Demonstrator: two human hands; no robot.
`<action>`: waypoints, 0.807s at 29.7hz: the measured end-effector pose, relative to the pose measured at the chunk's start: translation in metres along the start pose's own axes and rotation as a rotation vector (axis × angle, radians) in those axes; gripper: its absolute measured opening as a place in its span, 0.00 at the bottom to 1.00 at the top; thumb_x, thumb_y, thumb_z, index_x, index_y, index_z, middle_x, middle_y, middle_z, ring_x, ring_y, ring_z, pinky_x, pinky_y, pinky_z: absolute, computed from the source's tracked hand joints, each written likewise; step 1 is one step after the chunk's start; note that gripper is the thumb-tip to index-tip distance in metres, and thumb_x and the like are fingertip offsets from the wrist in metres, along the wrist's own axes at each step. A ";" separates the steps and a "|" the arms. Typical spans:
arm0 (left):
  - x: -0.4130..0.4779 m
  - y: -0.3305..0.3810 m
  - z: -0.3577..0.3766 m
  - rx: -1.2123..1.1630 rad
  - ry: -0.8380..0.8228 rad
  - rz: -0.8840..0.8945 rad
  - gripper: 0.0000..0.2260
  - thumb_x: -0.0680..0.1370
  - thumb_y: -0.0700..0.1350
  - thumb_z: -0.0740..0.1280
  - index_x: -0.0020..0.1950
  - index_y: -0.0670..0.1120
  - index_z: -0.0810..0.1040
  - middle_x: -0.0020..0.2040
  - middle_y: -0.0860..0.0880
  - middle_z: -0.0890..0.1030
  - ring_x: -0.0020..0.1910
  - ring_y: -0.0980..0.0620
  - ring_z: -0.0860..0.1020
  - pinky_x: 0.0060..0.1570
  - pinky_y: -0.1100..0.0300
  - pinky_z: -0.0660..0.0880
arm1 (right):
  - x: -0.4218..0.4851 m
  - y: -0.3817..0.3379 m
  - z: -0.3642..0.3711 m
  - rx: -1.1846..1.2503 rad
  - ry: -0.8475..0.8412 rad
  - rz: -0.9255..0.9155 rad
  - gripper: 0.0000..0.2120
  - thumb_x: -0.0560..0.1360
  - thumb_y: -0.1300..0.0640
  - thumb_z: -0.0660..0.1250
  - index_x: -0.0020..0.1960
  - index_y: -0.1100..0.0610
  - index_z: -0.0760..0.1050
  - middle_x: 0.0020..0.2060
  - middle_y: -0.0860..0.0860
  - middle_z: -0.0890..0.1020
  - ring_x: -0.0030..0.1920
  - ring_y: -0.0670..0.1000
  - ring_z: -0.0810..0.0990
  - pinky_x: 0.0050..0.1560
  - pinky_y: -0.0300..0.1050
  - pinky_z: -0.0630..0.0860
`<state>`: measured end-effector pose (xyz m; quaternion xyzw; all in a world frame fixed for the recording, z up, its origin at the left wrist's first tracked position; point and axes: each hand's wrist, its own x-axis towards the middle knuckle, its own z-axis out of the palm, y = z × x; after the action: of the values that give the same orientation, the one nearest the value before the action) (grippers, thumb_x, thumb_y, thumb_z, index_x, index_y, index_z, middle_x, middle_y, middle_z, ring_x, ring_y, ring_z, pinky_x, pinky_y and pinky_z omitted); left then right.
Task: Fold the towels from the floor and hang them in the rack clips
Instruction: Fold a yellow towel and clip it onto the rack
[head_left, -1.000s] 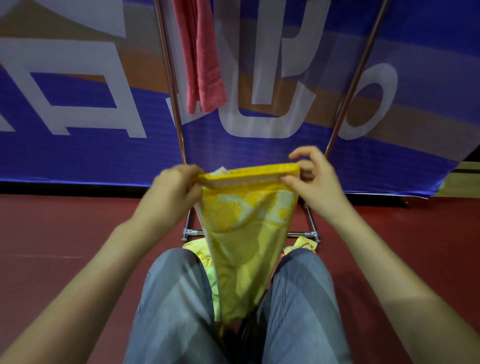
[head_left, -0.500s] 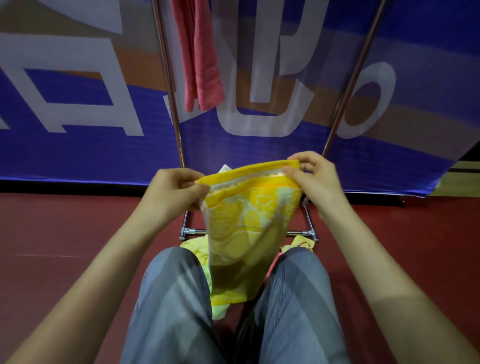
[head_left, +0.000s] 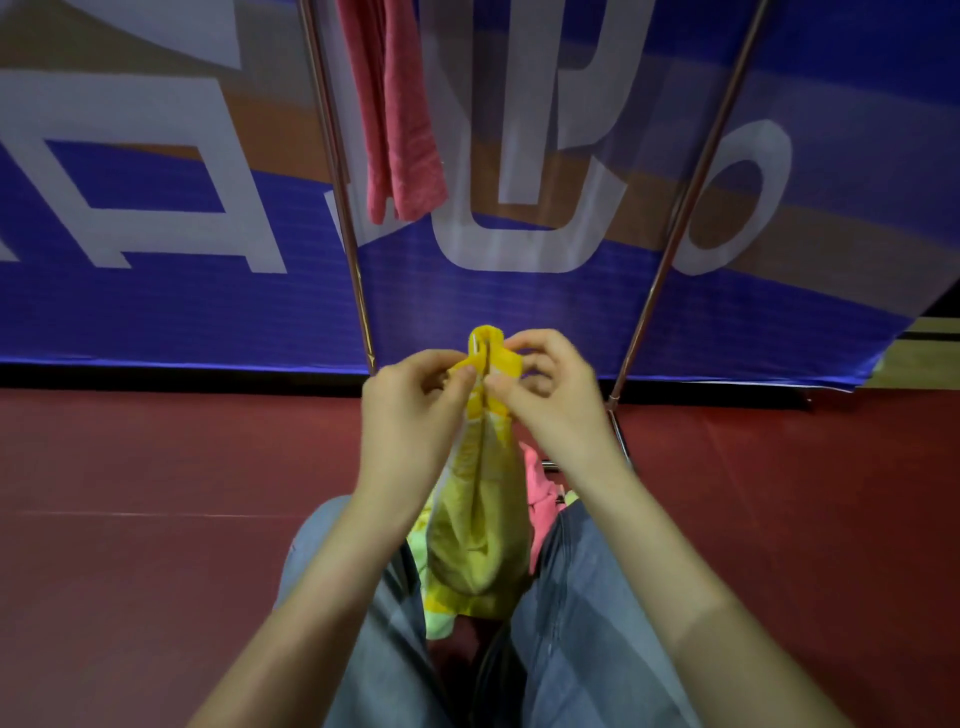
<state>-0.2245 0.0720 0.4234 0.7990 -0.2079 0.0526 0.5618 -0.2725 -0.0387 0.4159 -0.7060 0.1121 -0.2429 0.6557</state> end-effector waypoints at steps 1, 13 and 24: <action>-0.001 0.001 0.002 -0.019 0.001 0.010 0.05 0.73 0.42 0.67 0.43 0.44 0.83 0.32 0.52 0.80 0.36 0.56 0.78 0.37 0.65 0.72 | -0.002 0.001 0.005 0.007 -0.033 -0.008 0.15 0.70 0.70 0.67 0.43 0.50 0.70 0.35 0.48 0.75 0.27 0.38 0.73 0.32 0.29 0.71; -0.003 -0.009 0.000 -0.077 -0.107 0.003 0.05 0.72 0.42 0.70 0.42 0.53 0.80 0.33 0.56 0.81 0.36 0.57 0.79 0.39 0.65 0.74 | -0.017 0.016 0.001 0.035 -0.289 0.015 0.27 0.71 0.76 0.60 0.58 0.46 0.68 0.46 0.47 0.75 0.41 0.38 0.76 0.47 0.35 0.74; 0.030 0.033 -0.038 -0.003 -0.266 0.430 0.09 0.72 0.42 0.65 0.50 0.50 0.78 0.40 0.61 0.80 0.42 0.60 0.79 0.41 0.68 0.76 | 0.023 -0.018 -0.028 -0.105 -0.186 -0.066 0.16 0.69 0.65 0.70 0.52 0.49 0.74 0.47 0.48 0.80 0.48 0.38 0.78 0.50 0.32 0.74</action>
<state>-0.2043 0.0899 0.4756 0.7354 -0.4452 0.0650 0.5067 -0.2692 -0.0721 0.4392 -0.7622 0.0399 -0.1915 0.6171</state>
